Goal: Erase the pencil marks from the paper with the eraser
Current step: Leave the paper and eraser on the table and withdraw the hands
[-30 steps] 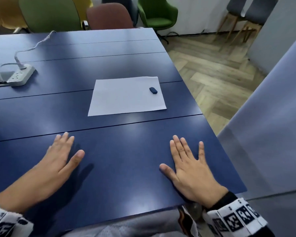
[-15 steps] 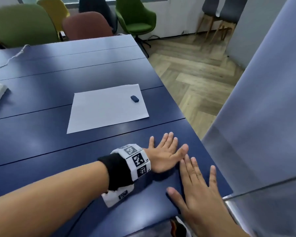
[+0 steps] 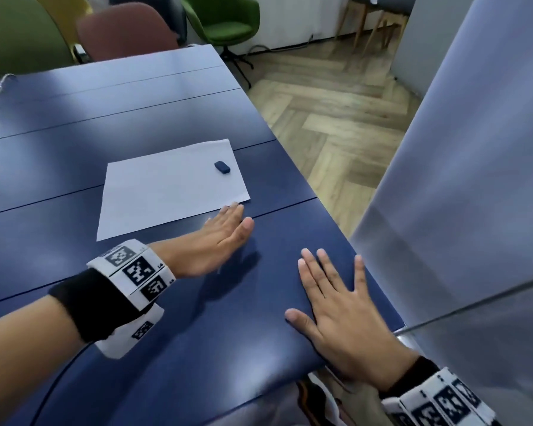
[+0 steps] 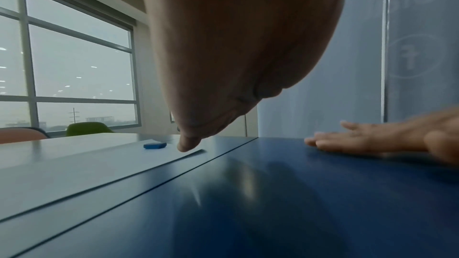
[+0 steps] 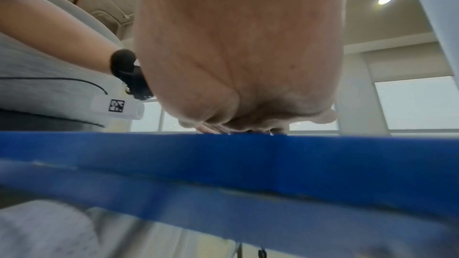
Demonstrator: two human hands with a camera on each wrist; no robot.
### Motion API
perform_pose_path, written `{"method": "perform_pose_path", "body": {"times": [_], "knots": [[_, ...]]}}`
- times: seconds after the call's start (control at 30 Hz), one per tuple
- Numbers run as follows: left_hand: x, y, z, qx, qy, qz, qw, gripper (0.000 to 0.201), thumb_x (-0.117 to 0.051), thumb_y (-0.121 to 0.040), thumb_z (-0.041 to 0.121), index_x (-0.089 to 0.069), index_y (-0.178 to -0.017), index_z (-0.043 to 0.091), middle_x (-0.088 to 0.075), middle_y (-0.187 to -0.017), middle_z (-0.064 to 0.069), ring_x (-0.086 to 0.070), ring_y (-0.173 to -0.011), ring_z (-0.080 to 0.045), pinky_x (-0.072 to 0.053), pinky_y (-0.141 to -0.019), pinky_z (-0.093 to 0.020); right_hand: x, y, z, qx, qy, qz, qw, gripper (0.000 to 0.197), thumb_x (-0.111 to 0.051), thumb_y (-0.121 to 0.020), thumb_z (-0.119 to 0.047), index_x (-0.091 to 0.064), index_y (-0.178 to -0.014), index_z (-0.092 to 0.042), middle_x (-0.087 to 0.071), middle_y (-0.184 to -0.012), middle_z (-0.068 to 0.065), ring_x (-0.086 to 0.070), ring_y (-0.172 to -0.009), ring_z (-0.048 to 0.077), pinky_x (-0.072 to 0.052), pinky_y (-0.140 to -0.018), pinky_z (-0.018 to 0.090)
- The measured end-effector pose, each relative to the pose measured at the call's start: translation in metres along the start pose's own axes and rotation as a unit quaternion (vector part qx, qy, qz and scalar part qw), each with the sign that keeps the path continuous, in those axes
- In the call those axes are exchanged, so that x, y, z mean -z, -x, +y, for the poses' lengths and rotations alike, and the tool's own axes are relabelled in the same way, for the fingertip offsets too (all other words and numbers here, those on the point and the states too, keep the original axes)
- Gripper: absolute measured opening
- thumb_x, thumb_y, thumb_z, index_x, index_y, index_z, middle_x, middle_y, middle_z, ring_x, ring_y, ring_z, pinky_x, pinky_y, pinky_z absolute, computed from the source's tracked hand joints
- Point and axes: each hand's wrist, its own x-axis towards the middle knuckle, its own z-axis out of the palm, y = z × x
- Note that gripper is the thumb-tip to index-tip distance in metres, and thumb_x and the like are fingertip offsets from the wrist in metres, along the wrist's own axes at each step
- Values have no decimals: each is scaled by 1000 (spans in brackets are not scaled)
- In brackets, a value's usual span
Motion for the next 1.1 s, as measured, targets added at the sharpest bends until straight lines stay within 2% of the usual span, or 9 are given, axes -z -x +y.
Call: {"method": "perform_pose_path", "body": {"times": [0.23, 0.43, 0.57, 0.63, 0.73, 0.9, 0.93, 1.03, 1.1], "knots": [[-11, -13, 2, -15, -53, -24, 998, 96, 4, -79, 76, 15, -153, 17, 24, -159, 7, 26, -142, -4, 11, -120, -29, -9, 12, -68, 169, -8, 29, 985, 85, -12, -91, -70, -43, -142, -11, -37, -154, 3, -30, -144, 22, -14, -105, 63], [-13, -11, -1, -2, -73, -32, 997, 92, 0, -78, 66, 17, -152, 15, 27, -158, 5, 26, -143, -6, 10, -119, -27, 3, -9, 13, -4, 9, -8, 1000, 82, -8, -96, -64, -49, -140, -8, -43, -150, 6, -38, -139, 26, -16, -105, 63], [-16, -17, 0, 0, -73, -27, 997, 93, 1, -77, 66, 17, -152, 13, 26, -158, 3, 25, -144, -7, 10, -119, -29, 9, -10, 0, 0, -19, 13, 1000, 87, -7, -95, -66, -48, -139, -4, -41, -150, 10, -34, -142, 27, -15, -105, 65], [-17, -24, 5, -9, -87, -27, 996, 98, 4, -75, 71, 16, -153, 13, 26, -159, 2, 25, -144, -8, 10, -120, -30, 12, -9, -33, 65, -47, 31, 996, 89, -6, -93, -68, -41, -143, -4, -34, -154, 9, -24, -146, 26, -8, -108, 65], [-17, -29, 10, -16, -118, -33, 992, 104, 7, -71, 78, 17, -152, 13, 27, -158, 1, 26, -144, -9, 10, -120, -31, 15, -11, -52, 117, -47, -28, 992, 96, 7, -84, -73, -8, -153, -9, 0, -163, 3, 13, -149, 22, 20, -108, 64], [-7, -25, 5, 11, -134, -35, 990, 95, 3, -75, 67, 18, -152, 14, 28, -158, 2, 26, -144, -9, 9, -120, -31, 22, -18, 9, -26, -6, -35, 999, 95, 14, -75, -70, 9, -152, -15, 17, -161, -3, 24, -146, 19, 27, -106, 62], [-7, -25, 4, 17, -133, -37, 990, 95, 3, -75, 67, 18, -152, 13, 28, -158, 1, 26, -144, -9, 10, -120, -32, 26, -17, 16, -35, -5, -30, 999, 93, 11, -79, -70, 4, -153, -14, 13, -161, -2, 19, -148, 20, 23, -107, 62], [-17, -36, 6, 25, -156, -36, 987, 96, 5, -75, 69, 20, -151, 11, 31, -157, -4, 29, -143, -13, 12, -119, -36, 29, -1, 3, -10, -11, -1, 1000, 84, -13, -93, -67, -40, -144, -7, -34, -155, 6, -24, -146, 27, -8, -107, 67], [-29, -46, 17, -6, -185, -44, 982, 92, 8, -81, 71, 21, -151, 12, 34, -156, -4, 32, -141, -13, 14, -119, -40, 10, 14, -21, 58, -24, 34, 997, 82, -19, -91, -67, -49, -138, -7, -45, -148, 6, -36, -141, 27, -17, -103, 68]]}}
